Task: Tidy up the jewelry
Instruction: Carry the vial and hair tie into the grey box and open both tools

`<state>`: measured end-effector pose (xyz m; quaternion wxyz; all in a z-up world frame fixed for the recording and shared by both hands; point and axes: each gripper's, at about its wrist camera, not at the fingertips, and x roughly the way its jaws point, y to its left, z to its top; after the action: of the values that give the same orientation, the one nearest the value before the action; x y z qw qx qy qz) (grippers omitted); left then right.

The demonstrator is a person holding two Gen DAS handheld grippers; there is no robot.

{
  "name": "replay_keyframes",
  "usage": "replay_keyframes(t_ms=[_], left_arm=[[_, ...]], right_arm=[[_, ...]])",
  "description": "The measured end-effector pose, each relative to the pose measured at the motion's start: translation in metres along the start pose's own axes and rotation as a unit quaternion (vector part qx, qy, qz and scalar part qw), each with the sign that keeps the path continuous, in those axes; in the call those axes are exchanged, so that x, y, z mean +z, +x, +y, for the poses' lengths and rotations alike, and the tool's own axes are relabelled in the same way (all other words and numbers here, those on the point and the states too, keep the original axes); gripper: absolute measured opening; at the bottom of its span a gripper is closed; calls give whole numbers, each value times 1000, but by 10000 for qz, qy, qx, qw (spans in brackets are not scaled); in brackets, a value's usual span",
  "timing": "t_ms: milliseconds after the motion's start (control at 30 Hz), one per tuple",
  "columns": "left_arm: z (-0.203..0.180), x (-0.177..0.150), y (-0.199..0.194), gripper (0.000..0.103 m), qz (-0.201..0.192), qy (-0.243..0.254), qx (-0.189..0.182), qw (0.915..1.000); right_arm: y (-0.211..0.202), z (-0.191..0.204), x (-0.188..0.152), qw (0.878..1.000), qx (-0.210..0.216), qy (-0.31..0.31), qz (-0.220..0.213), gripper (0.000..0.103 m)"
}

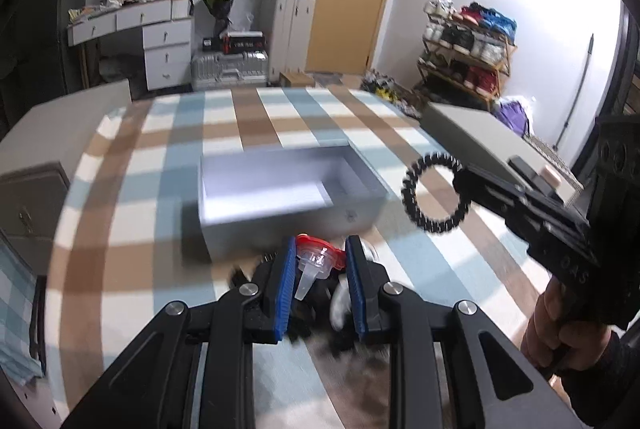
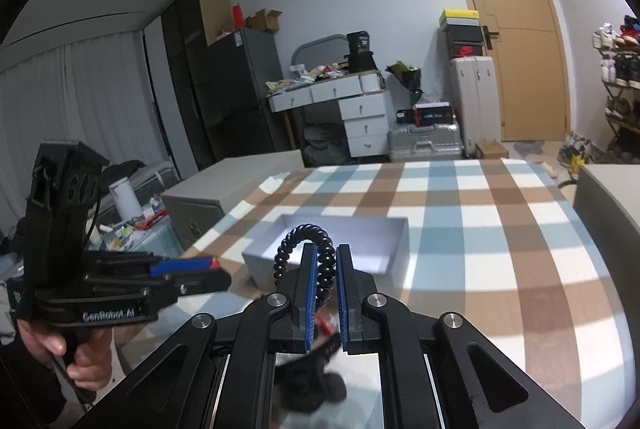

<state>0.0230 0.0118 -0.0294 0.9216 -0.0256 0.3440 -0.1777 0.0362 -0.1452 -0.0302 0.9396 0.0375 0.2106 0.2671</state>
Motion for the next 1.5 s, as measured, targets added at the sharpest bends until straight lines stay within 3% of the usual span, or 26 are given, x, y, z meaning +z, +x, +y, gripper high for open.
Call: replay_keyframes(t_ms=[200,500,867,1300,1467,1500], left_arm=[[14,22,14,19,-185,13,131,9997],[19,42,51,19,-43,117,198,9997],[28,54,77,19,113,-38,136,9998],[38,54,95,19,379,-216,83,9990],[40,55,94,23,323,-243,193,9990],[40,55,94,29,323,-251,193,9990]], right_arm=[[26,-11,21,9999,124,33,10,9],[69,-20,40,9996,177,-49,202,9],[112,-33,37,9982,184,-31,564,9],[132,-35,32,9968,74,-73,787,11],[135,-35,31,9964,128,-7,839,13],[134,-35,31,9966,99,2,815,15]])
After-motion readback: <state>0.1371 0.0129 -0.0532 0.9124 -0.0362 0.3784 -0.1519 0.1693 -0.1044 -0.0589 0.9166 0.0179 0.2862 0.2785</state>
